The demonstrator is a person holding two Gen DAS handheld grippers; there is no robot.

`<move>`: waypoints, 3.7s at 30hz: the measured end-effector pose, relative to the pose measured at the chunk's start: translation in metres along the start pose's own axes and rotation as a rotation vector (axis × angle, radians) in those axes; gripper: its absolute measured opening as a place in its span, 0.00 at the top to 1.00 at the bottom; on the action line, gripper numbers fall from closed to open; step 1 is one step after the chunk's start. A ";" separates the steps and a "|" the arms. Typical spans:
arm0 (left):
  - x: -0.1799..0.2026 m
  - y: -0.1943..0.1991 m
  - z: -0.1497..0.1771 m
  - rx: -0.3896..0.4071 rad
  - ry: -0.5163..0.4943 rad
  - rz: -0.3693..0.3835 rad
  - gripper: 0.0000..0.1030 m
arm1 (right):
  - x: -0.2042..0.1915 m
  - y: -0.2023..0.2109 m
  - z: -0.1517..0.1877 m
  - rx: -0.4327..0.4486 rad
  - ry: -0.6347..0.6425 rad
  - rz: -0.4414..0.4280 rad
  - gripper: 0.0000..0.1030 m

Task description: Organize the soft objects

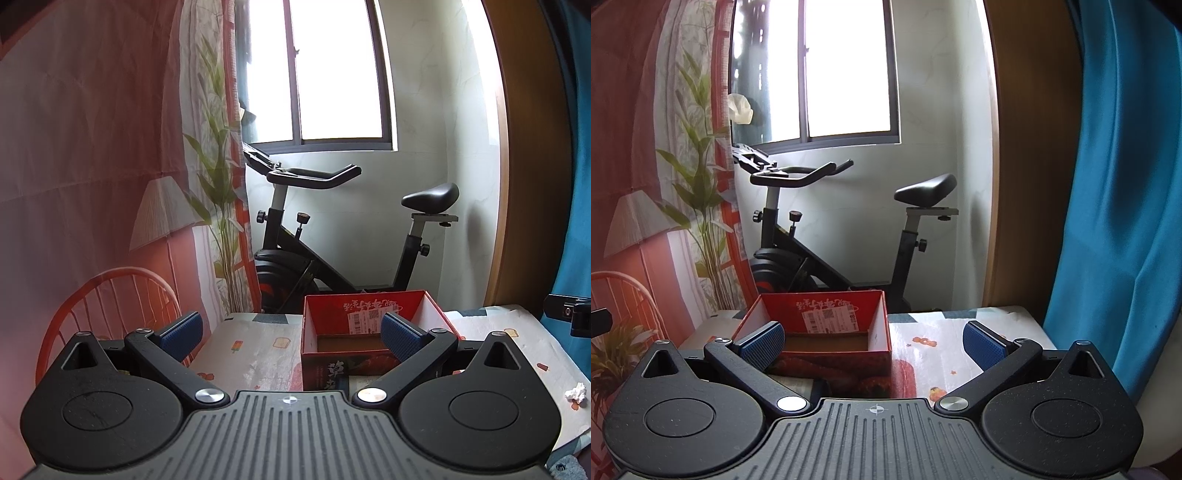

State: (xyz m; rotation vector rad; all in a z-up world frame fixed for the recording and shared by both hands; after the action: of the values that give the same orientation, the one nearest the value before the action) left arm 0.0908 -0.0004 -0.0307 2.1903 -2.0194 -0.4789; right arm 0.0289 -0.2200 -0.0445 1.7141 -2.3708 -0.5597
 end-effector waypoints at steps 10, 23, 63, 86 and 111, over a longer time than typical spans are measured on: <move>0.001 -0.004 0.003 -0.005 -0.002 -0.003 0.00 | -0.002 -0.008 0.007 -0.008 0.001 -0.006 0.00; -0.013 -0.067 0.048 -0.100 0.059 -0.026 0.00 | 0.004 -0.048 0.035 0.017 -0.070 -0.108 0.00; 0.080 -0.259 0.180 -0.489 0.050 0.495 0.48 | -0.050 -0.275 0.182 -0.450 0.083 -0.430 0.40; 0.072 -0.241 0.132 -0.402 0.096 0.556 0.59 | -0.065 -0.256 0.131 -0.368 0.140 -0.477 0.63; 0.141 -0.370 0.041 -0.291 0.002 0.496 0.59 | -0.054 -0.400 0.030 -0.278 0.470 -0.350 0.62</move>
State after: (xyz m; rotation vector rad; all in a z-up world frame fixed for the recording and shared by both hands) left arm 0.4372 -0.0978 -0.2020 1.4588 -2.2185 -0.6466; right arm 0.3877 -0.2722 -0.2238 1.8841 -1.6116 -0.4430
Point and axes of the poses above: each gripper's, at about its wrist camera, not at the fingertips, and y roughly against the way its jaws point, x to its right, z to its underside, the point moved 9 cm from there along -y, roughly the way its jaws point, and after that the axes turned 6 degrees about -z, right-handed, at the moved point
